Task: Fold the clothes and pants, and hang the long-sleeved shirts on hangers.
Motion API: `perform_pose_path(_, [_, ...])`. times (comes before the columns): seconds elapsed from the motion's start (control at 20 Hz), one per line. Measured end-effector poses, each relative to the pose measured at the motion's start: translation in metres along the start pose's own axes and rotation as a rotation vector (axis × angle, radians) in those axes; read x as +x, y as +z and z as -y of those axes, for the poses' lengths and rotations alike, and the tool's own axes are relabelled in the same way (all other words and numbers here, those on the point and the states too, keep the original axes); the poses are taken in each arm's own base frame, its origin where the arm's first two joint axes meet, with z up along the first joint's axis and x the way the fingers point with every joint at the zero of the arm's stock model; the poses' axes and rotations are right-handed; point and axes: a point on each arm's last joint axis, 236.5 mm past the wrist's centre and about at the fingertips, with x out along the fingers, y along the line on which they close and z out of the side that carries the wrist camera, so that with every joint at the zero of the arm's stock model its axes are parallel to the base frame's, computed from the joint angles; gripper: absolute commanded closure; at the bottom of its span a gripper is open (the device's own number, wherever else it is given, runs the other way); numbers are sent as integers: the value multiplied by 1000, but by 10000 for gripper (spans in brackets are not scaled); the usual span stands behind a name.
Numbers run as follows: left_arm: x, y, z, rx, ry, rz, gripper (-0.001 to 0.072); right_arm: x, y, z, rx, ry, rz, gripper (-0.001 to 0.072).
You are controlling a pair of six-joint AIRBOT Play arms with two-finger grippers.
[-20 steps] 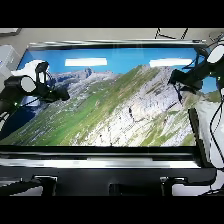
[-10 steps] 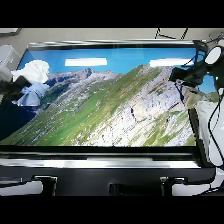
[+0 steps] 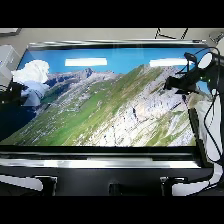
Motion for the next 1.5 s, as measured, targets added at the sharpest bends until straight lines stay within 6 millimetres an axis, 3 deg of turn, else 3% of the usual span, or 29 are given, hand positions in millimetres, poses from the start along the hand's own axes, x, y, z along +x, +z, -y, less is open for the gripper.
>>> perform_pose_path(0.05, [10,-4,-4,-19,1,-5,307,1,-5,-2,3,10,-22,20])
perform_pose_path(0.1, [18,-8,-6,-39,-1,-11,516,1,-11,-5,7,20,-49,20])
perform_pose_path(0.15, [25,-13,-6,-61,-7,-21,628,1,-17,-6,12,27,-75,20])
perform_pose_path(0.2, [30,-19,-4,-74,-16,-31,686,0,-23,-8,14,35,-101,20])
perform_pose_path(0.3, [32,-26,10,-42,-48,-48,688,-2,-36,-10,15,43,-152,21])
perform_pose_path(0.4, [15,-29,48,66,-118,-43,689,-7,-44,-12,12,47,-181,23])
perform_pose_path(0.5, [-21,-39,100,234,-209,-36,688,-15,-48,-14,11,51,-183,30])
perform_pose_path(0.6, [-82,-66,166,438,-333,-24,689,-28,-48,-17,4,54,-163,30])
perform_pose_path(0.7, [-150,-118,221,620,-460,-44,689,-43,-49,-21,-5,56,-132,30])
perform_pose_path(0.8, [-212,-180,258,765,-583,-64,689,-59,-48,-25,-15,60,-92,29])
perform_pose_path(0.95, [-284,-291,277,897,-758,-174,688,-87,-50,-31,-32,62,-28,29])
perform_pose_path(1.0, [-299,-324,277,913,-806,-206,688,-96,-51,-33,-37,63,-7,29])
perform_pose_path(1.1, [-307,-382,269,921,-858,-284,689,-113,-52,-37,-45,64,39,29])
perform_pose_path(1.25, [-277,-469,239,889,-821,-439,688,-132,-54,-41,-56,66,91,29])
perform_pose_path(1.3, [-261,-504,221,885,-779,-515,687,-137,-55,-41,-58,67,101,29])
perform_pose_path(1.35, [-247,-536,204,883,-737,-582,627,-139,-55,-42,-59,67,107,30])
perform_pose_path(1.4, [-235,-572,182,884,-687,-663,246,-141,-56,-42,-60,67,111,30])
perform_pose_path(1.45, [-225,-602,162,887,-641,-735,-13,-142,-56,-43,-61,67,116,30])
perform_pose_path(1.5, [-220,-630,146,881,-601,-808,-13,-143,-55,-43,-60,67,120,30])
